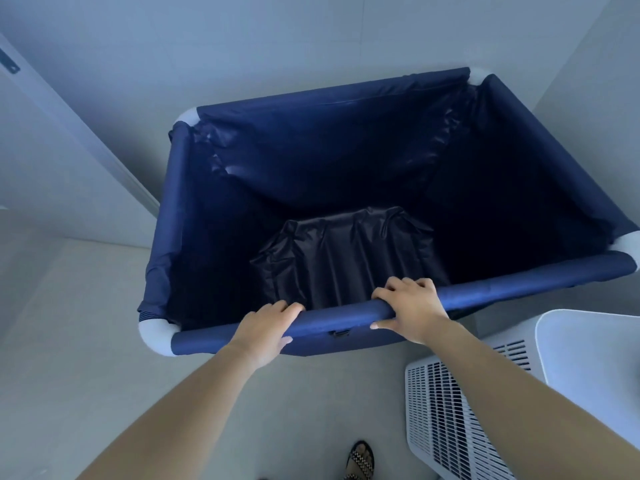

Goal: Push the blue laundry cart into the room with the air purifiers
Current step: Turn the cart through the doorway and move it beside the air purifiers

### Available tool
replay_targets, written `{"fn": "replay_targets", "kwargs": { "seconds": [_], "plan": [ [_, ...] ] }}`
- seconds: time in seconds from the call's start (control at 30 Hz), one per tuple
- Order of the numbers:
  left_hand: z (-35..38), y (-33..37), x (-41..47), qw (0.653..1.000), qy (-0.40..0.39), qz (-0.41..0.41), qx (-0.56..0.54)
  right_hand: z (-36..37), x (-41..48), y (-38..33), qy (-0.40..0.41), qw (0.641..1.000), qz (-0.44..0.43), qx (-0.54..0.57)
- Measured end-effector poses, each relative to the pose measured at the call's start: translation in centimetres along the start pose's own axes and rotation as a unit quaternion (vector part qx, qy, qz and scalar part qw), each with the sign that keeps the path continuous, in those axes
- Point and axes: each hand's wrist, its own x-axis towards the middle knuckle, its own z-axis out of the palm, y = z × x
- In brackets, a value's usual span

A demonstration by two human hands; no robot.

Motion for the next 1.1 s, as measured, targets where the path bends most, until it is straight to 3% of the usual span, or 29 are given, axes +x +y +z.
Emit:
{"fn": "replay_targets", "kwargs": {
  "seconds": [0.5,1.1],
  "plan": [
    [-0.5,-2.6,-0.7,0.999,-0.031,0.022,0.0,0.1,1.0,-2.7,-0.036,0.995,0.082,-0.055],
    [-0.2,-15.5,-7.1,0.999,-0.045,0.021,-0.015,1.1,4.5,-16.7,-0.048,0.994,0.083,-0.061]
  ]
}}
